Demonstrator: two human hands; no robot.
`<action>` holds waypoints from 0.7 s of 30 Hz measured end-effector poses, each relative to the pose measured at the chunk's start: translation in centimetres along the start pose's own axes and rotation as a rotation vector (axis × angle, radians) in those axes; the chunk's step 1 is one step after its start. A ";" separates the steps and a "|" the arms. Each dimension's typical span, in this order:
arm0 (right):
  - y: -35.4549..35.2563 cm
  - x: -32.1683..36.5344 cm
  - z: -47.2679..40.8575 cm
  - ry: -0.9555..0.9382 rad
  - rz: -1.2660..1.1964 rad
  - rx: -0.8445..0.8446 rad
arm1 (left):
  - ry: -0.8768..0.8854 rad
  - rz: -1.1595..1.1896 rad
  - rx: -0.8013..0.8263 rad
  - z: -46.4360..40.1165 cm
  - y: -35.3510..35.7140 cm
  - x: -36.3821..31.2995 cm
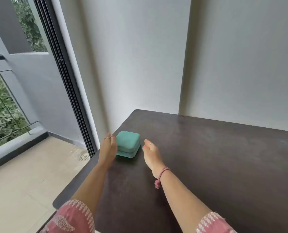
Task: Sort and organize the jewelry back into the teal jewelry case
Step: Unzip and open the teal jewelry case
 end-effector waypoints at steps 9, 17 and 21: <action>3.4 -1.1 -1.3 0.025 -0.036 0.023 | -0.239 0.184 0.060 -1.2 1.0 3.2; 4.0 -2.4 -2.2 0.070 -0.105 0.029 | -0.258 0.280 0.054 -0.9 1.0 2.5; 2.0 -1.6 -1.9 0.058 -0.171 0.006 | -0.276 0.357 0.064 -0.6 1.2 1.4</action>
Point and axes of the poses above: each hand's wrist, its own z-axis away from the middle knuckle, its own y-axis out of the palm, x = y × z, the point moved 10 cm from there along -z, towards the middle knuckle, and after that the axes turned 7 degrees about -x, right-handed, at the moved point
